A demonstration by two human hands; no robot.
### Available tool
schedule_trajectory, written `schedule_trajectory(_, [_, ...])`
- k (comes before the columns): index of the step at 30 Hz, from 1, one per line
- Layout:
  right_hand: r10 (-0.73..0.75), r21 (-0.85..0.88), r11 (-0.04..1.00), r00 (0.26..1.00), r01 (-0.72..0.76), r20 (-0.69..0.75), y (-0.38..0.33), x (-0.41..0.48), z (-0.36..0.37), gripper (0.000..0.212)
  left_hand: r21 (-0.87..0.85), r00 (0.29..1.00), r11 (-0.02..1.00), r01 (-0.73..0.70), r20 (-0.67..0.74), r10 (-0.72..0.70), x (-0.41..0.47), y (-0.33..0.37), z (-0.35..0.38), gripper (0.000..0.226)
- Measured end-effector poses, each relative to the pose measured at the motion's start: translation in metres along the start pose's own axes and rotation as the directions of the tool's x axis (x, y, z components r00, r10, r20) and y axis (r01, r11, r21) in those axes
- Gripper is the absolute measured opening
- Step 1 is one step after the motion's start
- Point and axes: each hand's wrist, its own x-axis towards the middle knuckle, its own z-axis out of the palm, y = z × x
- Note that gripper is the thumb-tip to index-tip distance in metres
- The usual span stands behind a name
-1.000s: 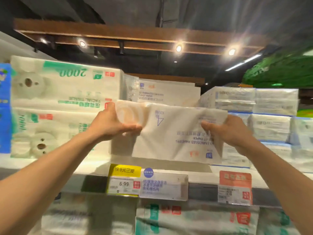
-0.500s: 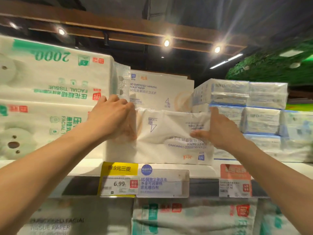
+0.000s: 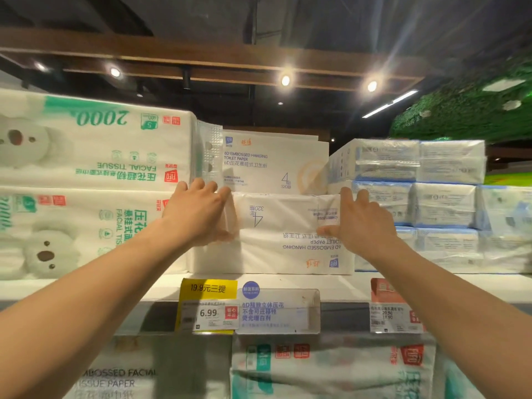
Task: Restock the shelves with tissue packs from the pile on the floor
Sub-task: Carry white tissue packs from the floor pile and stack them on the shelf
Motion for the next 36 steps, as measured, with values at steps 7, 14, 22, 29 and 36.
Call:
schedule_trajectory(7, [-0.112,0.164,0.980,0.993,0.115,-0.032,0.018,-0.044,-0.024,0.079,-0.277,0.994,0.957,-0.084,0.049,0.101,-0.036,0.030,-0.049,0.086])
schedule_trajectory(14, [-0.146,0.193,0.971,0.989,0.140,0.020,0.096,-0.106,-0.063,0.077,-0.413,0.956,0.879,-0.237,0.063,0.288,-0.078,0.122,-0.122,0.086])
schedule_trajectory(22, [-0.033,0.071,0.997,0.988,0.022,0.152,0.290,-0.248,-0.110,0.095,-0.661,0.890,0.664,-0.350,-0.012,0.457,-0.126,0.317,-0.202,0.108])
schedule_trajectory(29, [0.286,-0.069,0.958,0.910,-0.279,0.301,0.497,-0.413,-0.164,0.077,-0.797,0.728,0.336,-0.502,-0.180,0.662,-0.173,0.560,-0.282,0.123])
schedule_trajectory(36, [0.656,-0.235,0.753,0.726,-0.614,0.207,0.698,-0.567,-0.218,0.083,-0.795,0.416,0.013,-0.607,-0.304,0.857,-0.221,0.817,-0.381,0.101])
